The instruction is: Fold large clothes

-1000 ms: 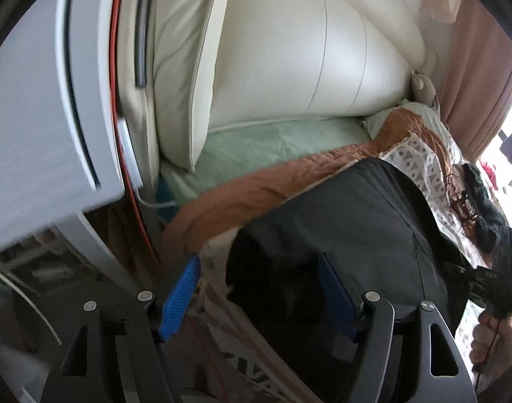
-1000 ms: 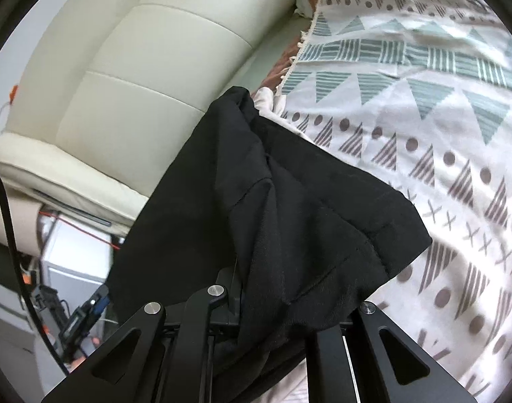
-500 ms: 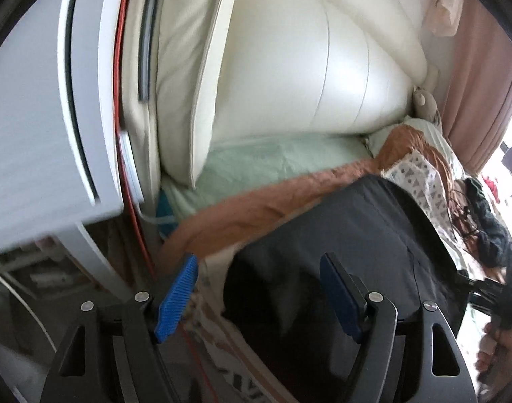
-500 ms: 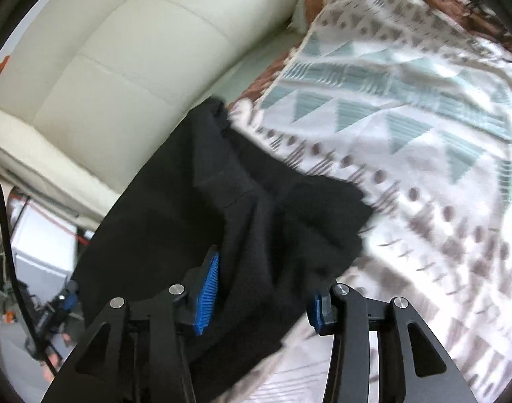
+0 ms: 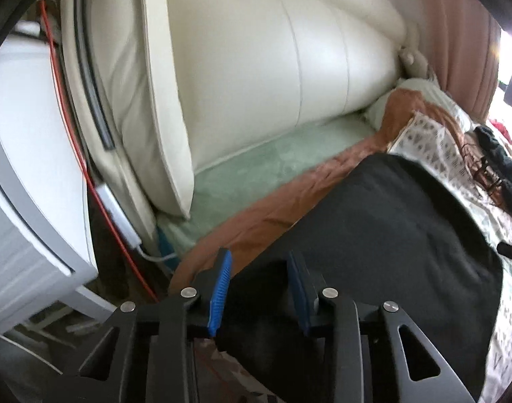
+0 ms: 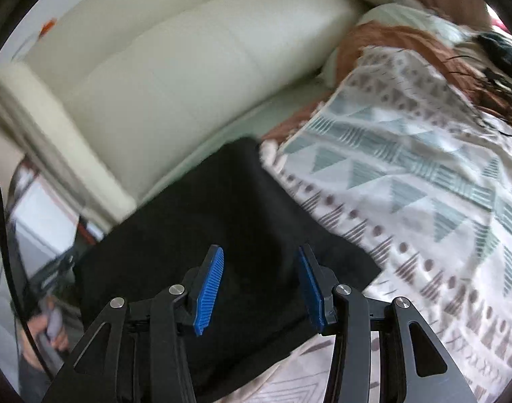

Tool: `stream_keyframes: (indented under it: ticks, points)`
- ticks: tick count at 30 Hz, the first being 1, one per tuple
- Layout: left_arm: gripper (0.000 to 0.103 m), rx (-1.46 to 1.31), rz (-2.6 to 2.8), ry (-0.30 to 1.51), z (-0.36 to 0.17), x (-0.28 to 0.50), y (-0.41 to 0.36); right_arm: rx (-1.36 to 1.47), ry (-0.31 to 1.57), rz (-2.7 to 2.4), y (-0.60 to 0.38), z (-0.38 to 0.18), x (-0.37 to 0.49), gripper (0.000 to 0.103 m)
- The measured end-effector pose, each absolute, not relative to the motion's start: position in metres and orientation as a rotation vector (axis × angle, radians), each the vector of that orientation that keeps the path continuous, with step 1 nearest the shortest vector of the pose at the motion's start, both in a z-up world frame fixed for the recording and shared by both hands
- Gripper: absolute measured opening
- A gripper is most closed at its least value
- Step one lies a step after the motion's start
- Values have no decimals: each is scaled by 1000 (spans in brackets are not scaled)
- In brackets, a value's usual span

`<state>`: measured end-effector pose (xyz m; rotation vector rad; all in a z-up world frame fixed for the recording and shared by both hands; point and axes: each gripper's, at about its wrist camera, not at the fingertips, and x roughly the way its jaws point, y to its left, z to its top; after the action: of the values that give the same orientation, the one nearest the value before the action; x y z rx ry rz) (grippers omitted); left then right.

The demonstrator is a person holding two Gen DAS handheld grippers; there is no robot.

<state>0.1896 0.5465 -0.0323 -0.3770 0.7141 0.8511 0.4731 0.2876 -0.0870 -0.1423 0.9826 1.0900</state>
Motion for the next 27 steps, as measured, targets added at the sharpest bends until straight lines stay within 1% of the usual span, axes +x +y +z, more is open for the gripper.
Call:
stream_keyframes:
  ticks: [5, 8, 13, 17, 18, 19, 20, 21, 22, 23, 24, 26, 27]
  points:
    - [36, -362, 897, 739, -43, 178, 548, -273, 1022, 957, 283, -126, 476, 45]
    - [36, -320, 906, 746, -41, 174, 537, -279, 1039, 925, 273, -133, 480, 44]
    - [36, -313, 909, 766, -40, 164, 523, -268, 1031, 880, 248, -122, 482, 45]
    - [38, -341, 864, 740, -33, 154, 509, -256, 1009, 858, 226, -104, 478, 45]
    - [41, -343, 849, 729, -29, 153, 504, -251, 1007, 857, 223, -101, 478, 45]
    - [53, -340, 839, 724, -27, 152, 500, -244, 1004, 854, 218, -96, 475, 45]
    - [61, -334, 823, 716, -23, 153, 495, -241, 1000, 849, 212, -91, 472, 46]
    - [76, -328, 803, 703, -20, 153, 490, -242, 994, 840, 208, -86, 469, 47]
    - [85, -320, 782, 683, -16, 153, 484, -245, 989, 834, 205, -83, 468, 51]
    - [88, -310, 764, 666, -12, 153, 477, -248, 980, 827, 200, -78, 464, 58]
    - [90, -298, 746, 653, -8, 154, 470, -249, 976, 821, 196, -76, 462, 61]
    - [91, -293, 716, 650, -4, 158, 463, -248, 971, 805, 183, -66, 454, 73]
    - [91, -299, 698, 652, -1, 160, 457, -244, 972, 802, 179, -63, 452, 76]
